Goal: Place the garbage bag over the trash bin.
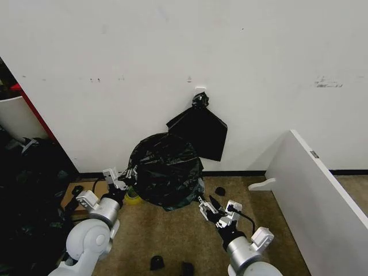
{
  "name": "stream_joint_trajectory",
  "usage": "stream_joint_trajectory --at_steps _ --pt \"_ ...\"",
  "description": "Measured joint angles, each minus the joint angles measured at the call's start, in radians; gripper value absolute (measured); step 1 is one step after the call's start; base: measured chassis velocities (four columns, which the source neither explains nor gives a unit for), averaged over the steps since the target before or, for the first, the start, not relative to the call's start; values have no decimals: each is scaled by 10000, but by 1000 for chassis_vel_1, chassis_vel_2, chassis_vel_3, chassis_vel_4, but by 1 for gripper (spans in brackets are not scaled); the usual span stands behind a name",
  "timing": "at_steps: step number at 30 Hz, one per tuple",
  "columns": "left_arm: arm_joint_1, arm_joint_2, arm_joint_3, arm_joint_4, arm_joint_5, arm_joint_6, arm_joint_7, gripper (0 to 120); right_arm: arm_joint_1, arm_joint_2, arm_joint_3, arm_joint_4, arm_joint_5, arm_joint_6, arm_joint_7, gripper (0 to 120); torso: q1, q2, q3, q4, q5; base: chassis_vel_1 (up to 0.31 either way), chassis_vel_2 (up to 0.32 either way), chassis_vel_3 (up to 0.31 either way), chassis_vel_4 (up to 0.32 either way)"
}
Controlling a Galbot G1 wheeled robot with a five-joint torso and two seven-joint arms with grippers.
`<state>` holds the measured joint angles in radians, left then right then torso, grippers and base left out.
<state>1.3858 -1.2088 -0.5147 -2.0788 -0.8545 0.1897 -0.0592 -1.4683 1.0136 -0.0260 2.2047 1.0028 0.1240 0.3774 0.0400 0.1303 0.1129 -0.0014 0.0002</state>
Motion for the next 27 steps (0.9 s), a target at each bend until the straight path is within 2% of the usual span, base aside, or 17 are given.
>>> stream_joint_trajectory --at_steps 1,5,7,12,15,18,25,27 --pt "-1 3 0 0 -1 1 0 4 -2 2 0 -8 2 19 -20 45 0 0 0 0 0 0 0 0 0" --pt "-59 34 2 14 -9 8 6 4 -51 37 16 -265 -7 380 -629 26 0 0 0 0 0 0 0 0 0" --pt "-63 38 2 15 -13 10 6 4 -52 41 16 -308 -36 416 -673 22 0 0 0 0 0 0 0 0 0" --pt "-24 71 -43 -161 -283 178 -44 4 75 117 13 -1204 -1115 725 -1011 1 0 0 0 -1 0 0 0 0 0" --pt "32 72 -52 -336 -465 357 -159 4 249 212 10 -1788 -1870 1100 -1389 0 0 0 0 0 -1 0 0 0 0" --pt "169 38 -52 -799 -722 795 -452 4 634 465 6 -3061 -3129 1973 -2411 0 0 0 0 1 1 0 0 0 0" --pt "319 -9 -40 -1321 -861 1115 -662 4 1029 801 -30 -4389 -4132 2998 -3330 0 0 0 0 -1 1 0 0 0 0" --pt "383 -13 -43 -1414 -895 1183 -737 4 1228 891 97 -5089 -5489 3722 -3456 0 0 0 0 0 1 0 0 0 0"
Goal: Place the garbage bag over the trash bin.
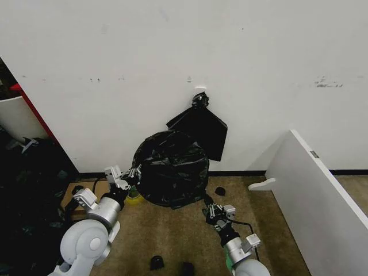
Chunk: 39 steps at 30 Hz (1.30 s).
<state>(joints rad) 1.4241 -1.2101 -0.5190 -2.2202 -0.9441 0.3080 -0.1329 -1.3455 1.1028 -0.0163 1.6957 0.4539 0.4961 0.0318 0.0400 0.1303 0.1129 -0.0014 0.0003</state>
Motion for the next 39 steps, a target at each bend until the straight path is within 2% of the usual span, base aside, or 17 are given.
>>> stream_joint_trajectory --at_steps 2,3,10,14,15,17,18,19,20,22,26,27,28,30,32,33,39 --pt "58 0 -12 -44 -9 23 -41 4 78 13 220 -482 -1490 383 87 5 0 0 0 0 1 0 0 0 0" --pt "58 0 -12 -44 -9 23 -41 4 78 13 220 -482 -1490 383 87 5 0 0 0 0 1 0 0 0 0" --pt "84 -49 2 56 73 18 -61 4 -66 -504 902 -776 -5136 716 1069 33 0 0 0 0 2 0 0 0 0" --pt "73 -62 39 179 212 -48 -60 4 -204 -682 1057 -652 -5278 281 1730 41 0 0 0 0 1 0 0 0 0" --pt "95 -65 113 363 499 -235 0 4 -380 -879 1105 -163 -4573 -845 2998 50 0 0 0 -3 0 0 0 0 0" --pt "141 -78 188 554 947 -516 171 4 -554 -1048 1083 744 -2919 -2161 4310 58 0 0 0 -3 -1 0 0 0 0" --pt "141 -78 188 554 947 -516 171 4 -554 -1048 1083 744 -2919 -2161 4310 58 0 0 0 -3 -1 0 0 0 0" --pt "150 -102 221 639 1146 -644 264 4 -635 -1100 1067 1387 -1843 -2730 4889 63 0 0 0 0 -1 0 0 0 0" --pt "151 -113 229 669 1211 -685 294 4 -659 -1109 1064 1614 -1510 -2882 5062 65 0 0 0 0 -1 0 0 0 0" --pt "132 -182 292 850 1533 -885 417 4 -801 -1112 1058 2968 95 -3411 5861 77 0 0 0 0 0 0 0 0 0" --pt "116 -226 358 1054 2021 -1190 524 4 -1013 -1089 1004 4118 722 -3278 5798 86 0 0 0 0 1 0 0 0 0" --pt "115 -255 388 1169 2321 -1413 604 4 -1160 -1105 944 4708 796 -3140 5412 91 0 0 0 0 -1 0 0 0 0" --pt "115 -255 388 1169 2321 -1413 604 4 -1160 -1105 944 4708 796 -3140 5412 91 0 0 0 0 -1 0 0 0 0" --pt "115 -285 447 1339 2724 -1944 706 4 -1407 -1239 635 5706 796 -3053 4529 90 0 0 0 0 -1 0 0 0 0" --pt "93 -305 534 1594 3198 -2808 857 4 -1453 -1398 162 6399 817 -3508 3866 78 0 0 -1 -2 -3 0 0 0 0" --pt "93 -305 534 1594 3198 -2808 857 4 -1453 -1398 162 6399 817 -3508 3866 78 0 0 -1 -2 -3 0 0 0 0" --pt "168 -397 773 2103 3862 -4345 1271 4 -499 -1232 -1127 6985 1632 -5565 3948 53 0 0 0 -1 -3 0 0 0 0"
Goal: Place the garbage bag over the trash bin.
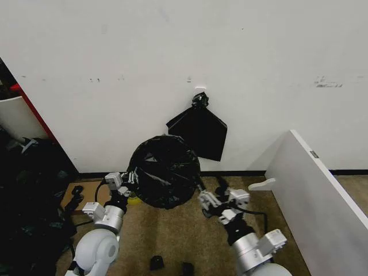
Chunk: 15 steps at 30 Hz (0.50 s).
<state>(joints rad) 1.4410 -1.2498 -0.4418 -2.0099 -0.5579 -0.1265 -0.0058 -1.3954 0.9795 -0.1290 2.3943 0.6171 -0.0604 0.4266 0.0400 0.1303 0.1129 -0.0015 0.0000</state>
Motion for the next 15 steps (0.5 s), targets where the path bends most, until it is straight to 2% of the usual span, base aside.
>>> stream_joint_trajectory --at_steps 2,8,10,15 --pt "27 -23 49 127 220 -209 88 4 212 63 -217 9 134 -346 80 51 0 0 0 0 1 0 0 0 0" --pt "131 -103 461 899 1073 -1071 608 4 1354 534 -1226 -721 251 -1719 653 23 0 0 0 0 0 0 0 0 0" --pt "126 -106 492 945 1110 -1108 632 4 1414 572 -1274 -781 245 -1811 715 22 0 -1 0 1 1 0 0 0 0" --pt "-32 -134 772 1297 1295 -1337 796 4 2242 884 -1738 -1844 -299 -2762 1504 0 0 0 0 1 2 0 0 0 0"
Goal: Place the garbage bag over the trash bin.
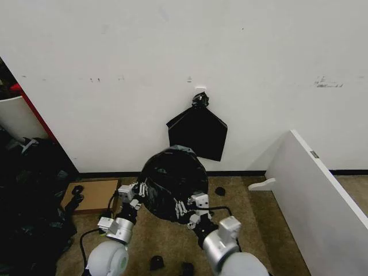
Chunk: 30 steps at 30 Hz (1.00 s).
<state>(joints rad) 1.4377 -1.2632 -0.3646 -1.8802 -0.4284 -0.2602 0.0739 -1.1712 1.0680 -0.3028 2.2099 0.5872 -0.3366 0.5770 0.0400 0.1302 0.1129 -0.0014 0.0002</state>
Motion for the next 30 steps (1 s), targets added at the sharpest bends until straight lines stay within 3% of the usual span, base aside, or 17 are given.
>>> stream_joint_trajectory --at_steps 14,30 --pt "-66 29 144 71 60 -12 166 4 1188 787 -459 -1634 -765 -866 949 0 0 0 0 0 0 0 0 0 0" --pt "72 -3 106 328 689 -274 401 4 2267 1258 -443 -3477 105 -1481 1210 0 0 0 0 0 0 0 0 0 0"
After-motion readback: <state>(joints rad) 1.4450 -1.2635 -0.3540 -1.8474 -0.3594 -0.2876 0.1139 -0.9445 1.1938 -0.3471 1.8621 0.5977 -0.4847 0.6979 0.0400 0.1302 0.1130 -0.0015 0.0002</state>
